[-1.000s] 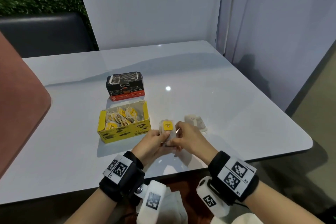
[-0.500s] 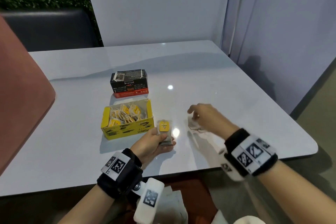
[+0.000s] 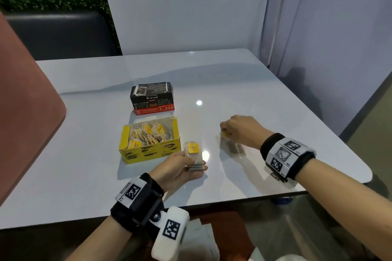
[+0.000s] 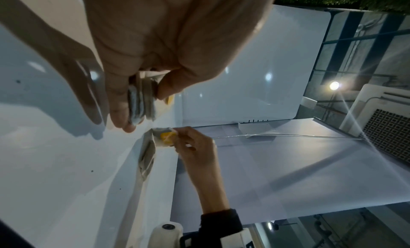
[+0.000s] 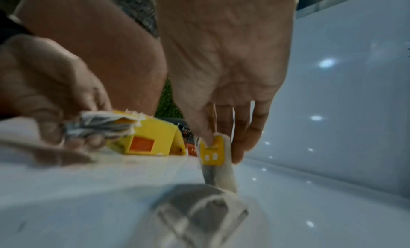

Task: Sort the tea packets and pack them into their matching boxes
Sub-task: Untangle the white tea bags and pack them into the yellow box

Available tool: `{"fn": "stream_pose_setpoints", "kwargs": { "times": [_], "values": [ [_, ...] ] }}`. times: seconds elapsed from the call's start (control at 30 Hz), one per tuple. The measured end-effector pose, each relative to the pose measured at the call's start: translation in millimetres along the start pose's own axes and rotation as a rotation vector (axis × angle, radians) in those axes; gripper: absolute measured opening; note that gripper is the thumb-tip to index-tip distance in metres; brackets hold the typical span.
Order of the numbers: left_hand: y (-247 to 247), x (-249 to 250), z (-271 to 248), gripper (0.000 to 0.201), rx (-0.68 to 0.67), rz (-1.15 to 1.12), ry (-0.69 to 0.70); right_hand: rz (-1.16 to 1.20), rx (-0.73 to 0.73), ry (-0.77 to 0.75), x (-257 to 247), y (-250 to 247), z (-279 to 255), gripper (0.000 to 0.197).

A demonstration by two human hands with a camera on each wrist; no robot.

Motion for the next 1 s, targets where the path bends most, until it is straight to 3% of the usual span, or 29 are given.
{"fn": "stream_pose_setpoints", "kwargs": {
  "times": [0.1,0.2,0.37,0.47,0.53,0.63,0.73,0.8,0.9,1.0],
  "values": [
    [1,1,-1,0.024,0.001,0.002,-0.005,0.233,0.127,0.022,17,-26,3,0.020],
    [3,3,-2,0.024,0.007,0.010,0.002,0.489,0.117,-0.006,20,-46,0,0.017],
    [12,6,-3,0.022,0.028,-0.069,-0.010,0.857,-0.221,-0.135,-9,-47,-18,0.007],
    [18,10,-4,0.040,-0.011,-0.091,0.006,0.896,-0.330,-0.179,-31,-37,-23,0.008],
    [19,13,-3,0.046,-0.052,-0.047,0.029,0.894,-0.342,-0.194,-40,-32,-20,0.008],
    [18,15,-4,0.030,-0.073,0.017,0.063,0.886,-0.306,-0.189,-48,-28,-16,0.007],
    [13,15,-4,0.020,-0.055,0.033,0.084,0.836,-0.171,-0.141,-38,-31,-13,0.004],
    [7,15,-4,0.020,-0.043,0.046,0.091,0.646,-0.087,-0.058,-17,-26,-6,0.008],
    [1,10,-4,0.015,-0.049,0.128,0.070,0.251,-0.172,0.064,15,6,1,0.021],
    [3,6,-4,0.012,-0.055,0.149,0.033,0.119,-0.300,0.114,27,33,-3,0.029]
  ]
}}
Point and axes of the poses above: each hand's wrist, its own z-axis towards the middle knuckle, its own y-axis out of the palm, x = y × z, the point moved 9 cm from there along z, towards the middle knuckle, and after that the axes turned 14 degrees about y, right-handed, at the moved point
